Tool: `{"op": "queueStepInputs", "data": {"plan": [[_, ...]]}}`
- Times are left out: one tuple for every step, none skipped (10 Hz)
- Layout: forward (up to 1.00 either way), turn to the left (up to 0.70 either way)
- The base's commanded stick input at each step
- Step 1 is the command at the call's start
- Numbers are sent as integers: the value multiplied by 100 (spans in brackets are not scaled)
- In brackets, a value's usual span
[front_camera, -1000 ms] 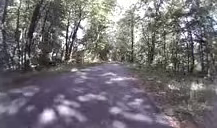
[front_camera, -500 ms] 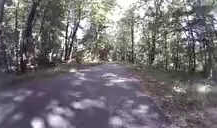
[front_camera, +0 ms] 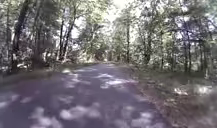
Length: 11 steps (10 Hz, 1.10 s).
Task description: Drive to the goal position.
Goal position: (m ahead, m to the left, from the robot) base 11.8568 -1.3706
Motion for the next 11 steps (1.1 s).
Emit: {"op": "queueStepInputs", "data": {"plan": [[45,0],[45,0],[45,0],[45,0],[45,0],[45,0],[45,0],[45,0],[45,-15],[45,-27],[45,-27]]}}
